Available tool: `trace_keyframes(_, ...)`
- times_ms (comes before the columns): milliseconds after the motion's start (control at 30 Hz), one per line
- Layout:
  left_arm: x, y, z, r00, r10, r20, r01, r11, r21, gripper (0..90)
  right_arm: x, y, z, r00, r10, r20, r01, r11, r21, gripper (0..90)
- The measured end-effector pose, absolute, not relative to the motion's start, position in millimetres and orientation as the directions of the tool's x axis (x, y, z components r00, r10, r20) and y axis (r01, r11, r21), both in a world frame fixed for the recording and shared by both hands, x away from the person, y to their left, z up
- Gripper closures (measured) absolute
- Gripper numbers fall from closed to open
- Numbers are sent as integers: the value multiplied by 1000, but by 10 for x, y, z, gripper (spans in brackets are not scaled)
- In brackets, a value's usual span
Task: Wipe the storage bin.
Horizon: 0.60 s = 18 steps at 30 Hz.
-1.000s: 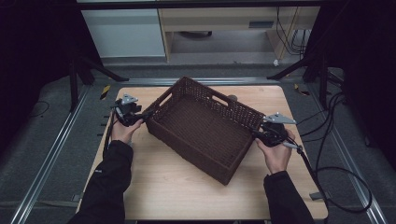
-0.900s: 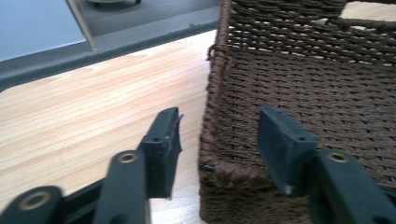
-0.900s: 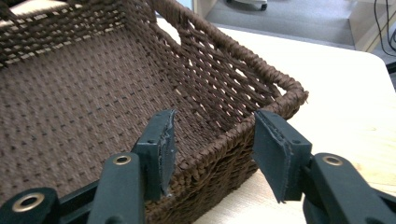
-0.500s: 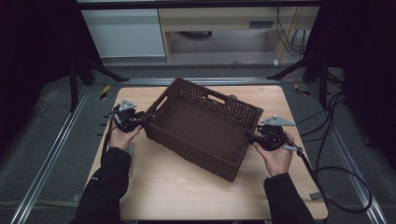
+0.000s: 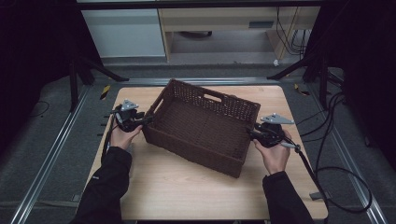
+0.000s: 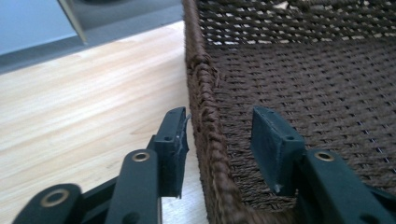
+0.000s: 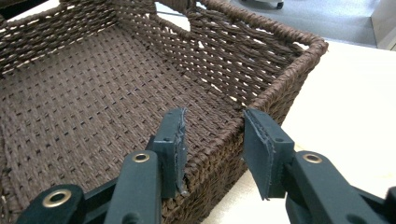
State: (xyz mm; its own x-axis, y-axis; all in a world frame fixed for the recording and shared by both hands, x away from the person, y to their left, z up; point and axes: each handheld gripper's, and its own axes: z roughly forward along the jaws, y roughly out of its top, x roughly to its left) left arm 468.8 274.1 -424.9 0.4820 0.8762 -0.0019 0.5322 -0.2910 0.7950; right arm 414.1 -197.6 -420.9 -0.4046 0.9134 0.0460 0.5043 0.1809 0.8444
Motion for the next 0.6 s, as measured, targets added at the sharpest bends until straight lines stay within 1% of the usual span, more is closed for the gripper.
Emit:
trace_keyframes(67,4701,2729,-4284,501,865,-5,530,-302,793,581,4157,-1984,-4207,-409,911,49,504,181,845,595)
trace_keyframes(133,4688,2713,-4302,502,865,-10,522,-294,801,630,4133,-2006,-4174,-418,907,52,504,184,844,588)
trace_keyframes(200,4666,2717,-4303,496,868,-13,521,-285,805,636,4120,-2017,-4160,-421,906,49,503,188,844,589)
trace_keyframes(233,4650,2724,-4301,491,871,-16,524,-280,804,669,4094,-2034,-4134,-420,906,48,502,188,844,593)
trace_keyframes(367,4557,2738,-4286,480,877,-38,541,-261,799,676,4069,-2042,-4124,-425,902,71,508,173,843,597)
trace_keyframes(467,4466,2736,-4267,478,878,-28,545,-272,793,678,4059,-2023,-4140,-433,899,63,511,187,839,600)
trace_keyframes(600,4343,2744,-4268,481,876,-45,548,-260,795,688,4080,-1999,-4171,-433,899,63,520,192,833,605)
